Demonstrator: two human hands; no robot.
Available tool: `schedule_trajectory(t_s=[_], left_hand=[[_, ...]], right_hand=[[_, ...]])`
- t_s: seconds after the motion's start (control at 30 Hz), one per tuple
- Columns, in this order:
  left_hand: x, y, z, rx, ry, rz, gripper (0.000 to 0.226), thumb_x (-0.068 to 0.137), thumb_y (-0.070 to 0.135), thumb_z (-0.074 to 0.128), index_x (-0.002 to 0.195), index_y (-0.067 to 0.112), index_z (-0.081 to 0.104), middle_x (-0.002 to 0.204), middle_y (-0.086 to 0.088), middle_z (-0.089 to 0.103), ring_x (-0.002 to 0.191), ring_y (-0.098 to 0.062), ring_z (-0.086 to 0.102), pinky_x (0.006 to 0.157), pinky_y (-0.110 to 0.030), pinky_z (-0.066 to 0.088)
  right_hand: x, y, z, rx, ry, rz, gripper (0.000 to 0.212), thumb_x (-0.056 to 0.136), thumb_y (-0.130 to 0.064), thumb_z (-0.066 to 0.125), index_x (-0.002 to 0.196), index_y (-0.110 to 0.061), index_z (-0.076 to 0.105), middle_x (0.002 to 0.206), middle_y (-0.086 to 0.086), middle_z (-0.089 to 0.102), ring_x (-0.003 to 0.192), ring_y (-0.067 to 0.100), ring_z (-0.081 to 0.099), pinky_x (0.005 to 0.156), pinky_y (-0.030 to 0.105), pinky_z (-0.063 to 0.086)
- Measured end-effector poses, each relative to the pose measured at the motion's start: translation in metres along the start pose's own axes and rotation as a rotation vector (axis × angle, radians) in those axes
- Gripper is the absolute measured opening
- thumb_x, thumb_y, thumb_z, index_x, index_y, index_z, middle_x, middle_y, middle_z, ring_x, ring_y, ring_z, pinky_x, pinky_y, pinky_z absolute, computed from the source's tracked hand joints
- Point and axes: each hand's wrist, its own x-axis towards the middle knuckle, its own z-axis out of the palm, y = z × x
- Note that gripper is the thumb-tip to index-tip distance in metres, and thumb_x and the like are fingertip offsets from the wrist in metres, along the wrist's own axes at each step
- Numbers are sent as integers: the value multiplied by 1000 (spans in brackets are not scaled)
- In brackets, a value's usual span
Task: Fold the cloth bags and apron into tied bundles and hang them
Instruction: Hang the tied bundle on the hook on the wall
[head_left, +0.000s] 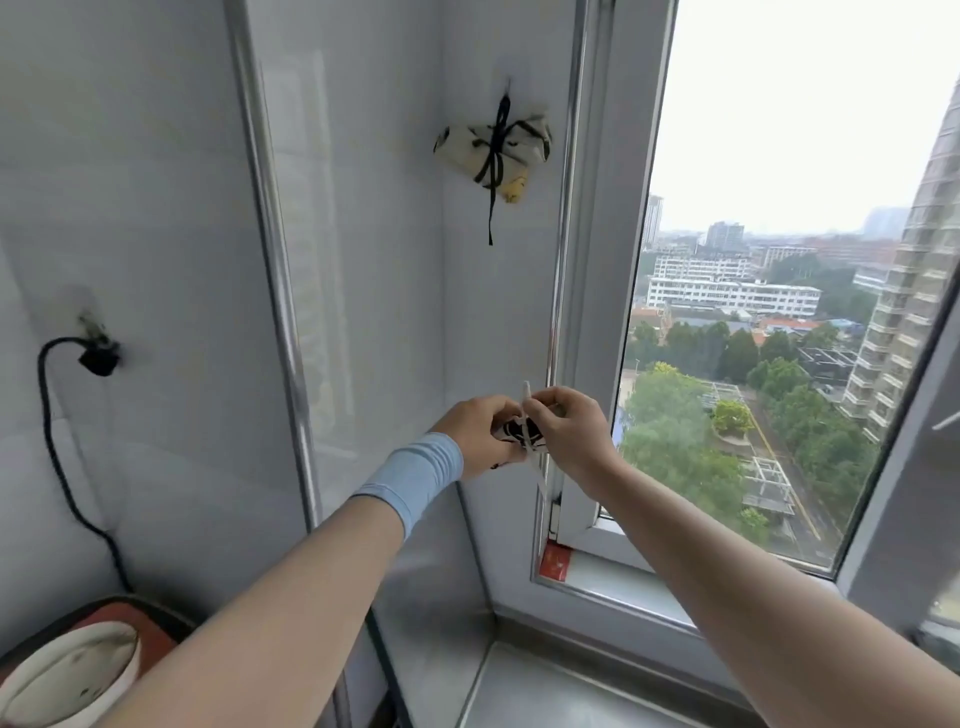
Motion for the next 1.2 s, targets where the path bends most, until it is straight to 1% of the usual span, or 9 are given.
schedule_trajectory(t_s=[0.23,0.3,0.4,0.5,0.6,0.77,0.93,1.07,1.2], left_hand=[[38,40,-80,-70,17,85,63,75,25,77,129,27,45,113,9,60,101,-13,61,80,-29,54],[47,54,-96,-125,21,133,49,81,23,69,126,27,50,115,13,57,105,-8,57,81,-25,51],[60,74,-115,-361,171,153,23,91,30,59,111,24,67,99,7,69,93,-10,65,82,-27,53],[75,81,-126,-524,340,134,19,86,34,69,102,26,75,92,2,75,87,-16,71,84,-36,58],[84,89,-138,-617,360,126,11,81,26,76,89,18,77,85,-1,76,77,-21,74,75,-38,61],[103,106,-154,-511,404,133,5,87,22,69,84,18,71,85,-2,73,74,-20,71,66,-32,59],[121,123,-178,-214,548,178,11,90,27,61,85,19,66,82,4,70,79,-18,65,76,-31,54],[137,142,-209,-91,649,210,10,88,26,59,85,20,66,82,3,71,78,-19,66,74,-30,54],[160,152,-240,-19,707,174,11,84,25,64,80,19,72,77,3,72,75,-19,68,70,-29,57]], right_hand=[[51,-78,-8,-18,133,-149,12,90,-27,66,86,-18,73,77,-4,70,70,11,65,61,22,48],[63,-96,-13,-18,158,-198,12,89,-27,68,82,-20,75,74,-4,71,69,13,66,61,24,51],[80,-123,-22,-7,192,-250,14,87,-29,71,76,-22,74,71,-4,71,70,17,68,64,33,58],[90,-141,-31,-10,202,-287,17,85,-26,73,69,-23,72,65,-3,71,67,18,69,66,38,60],[99,-155,-38,-19,215,-308,15,83,-24,73,68,-22,73,64,-2,70,67,19,69,66,39,60],[111,-177,-45,-74,230,-346,12,83,-26,72,71,-24,74,63,-6,70,61,8,67,59,28,57],[134,-205,-50,-123,263,-352,18,82,-39,70,71,-26,74,62,-7,70,64,16,68,64,39,59],[156,-239,-51,-152,363,-363,25,82,-45,67,65,-26,71,61,-8,68,67,15,66,64,36,57],[182,-270,-48,-177,378,-337,28,80,-38,67,62,-18,72,58,-1,68,65,21,66,59,35,56]])
